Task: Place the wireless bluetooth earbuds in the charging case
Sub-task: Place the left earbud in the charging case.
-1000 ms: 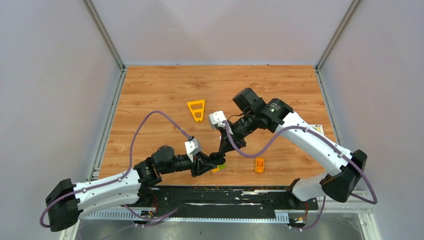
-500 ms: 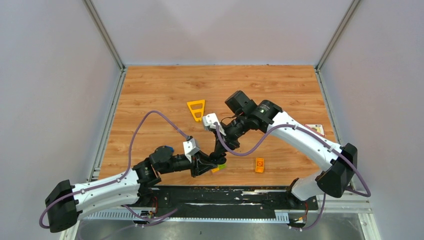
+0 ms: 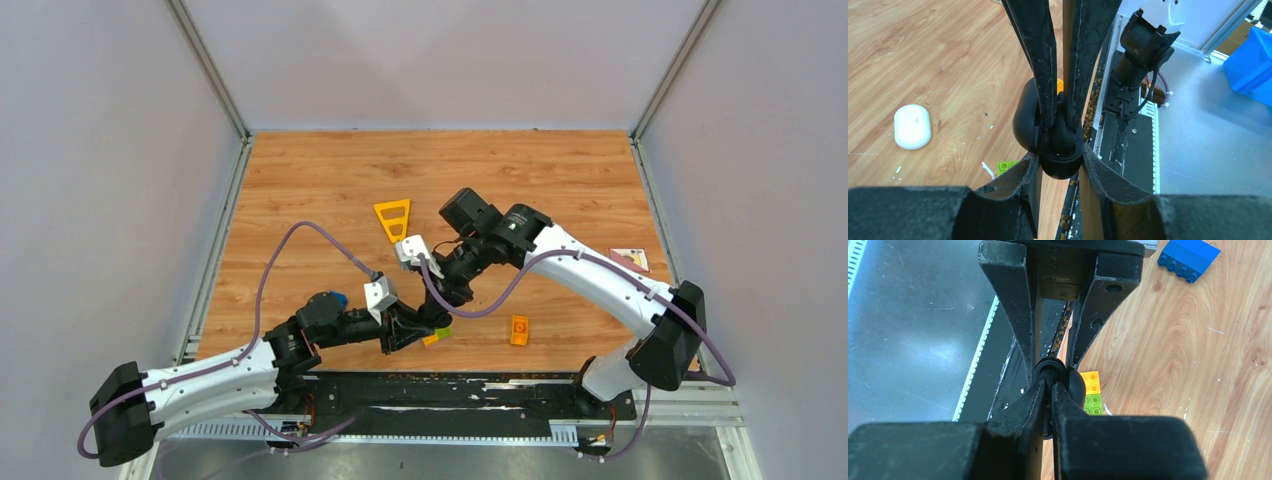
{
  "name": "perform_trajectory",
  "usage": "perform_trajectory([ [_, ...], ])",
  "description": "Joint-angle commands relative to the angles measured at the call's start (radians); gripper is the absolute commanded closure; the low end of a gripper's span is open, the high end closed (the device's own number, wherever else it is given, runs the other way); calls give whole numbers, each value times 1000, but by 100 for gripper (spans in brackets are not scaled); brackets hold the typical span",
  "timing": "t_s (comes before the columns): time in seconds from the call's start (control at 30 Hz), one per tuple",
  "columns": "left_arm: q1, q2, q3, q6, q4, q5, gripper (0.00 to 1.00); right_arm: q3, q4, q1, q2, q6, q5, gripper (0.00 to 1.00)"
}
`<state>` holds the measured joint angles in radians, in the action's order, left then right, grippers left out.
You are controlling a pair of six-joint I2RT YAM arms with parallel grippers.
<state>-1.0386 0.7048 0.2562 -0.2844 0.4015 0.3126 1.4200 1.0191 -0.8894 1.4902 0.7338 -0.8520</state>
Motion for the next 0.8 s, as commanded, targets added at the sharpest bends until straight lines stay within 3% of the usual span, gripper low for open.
perform_trajectory([
  [0.0,-3,-16,31,7,33,11,100,7,-20,-15,10,4,10,95],
  [0.3,-3,-22,28,5,36,11,100,2,-30,-20,15,-2,27,92],
  [0.6,-3,-22,25,4,24,11,100,60,21,-21,-14,11,17,77],
  [0.77,-3,-25,26,5,16,7,100,106,86,-22,-52,42,17,76],
])
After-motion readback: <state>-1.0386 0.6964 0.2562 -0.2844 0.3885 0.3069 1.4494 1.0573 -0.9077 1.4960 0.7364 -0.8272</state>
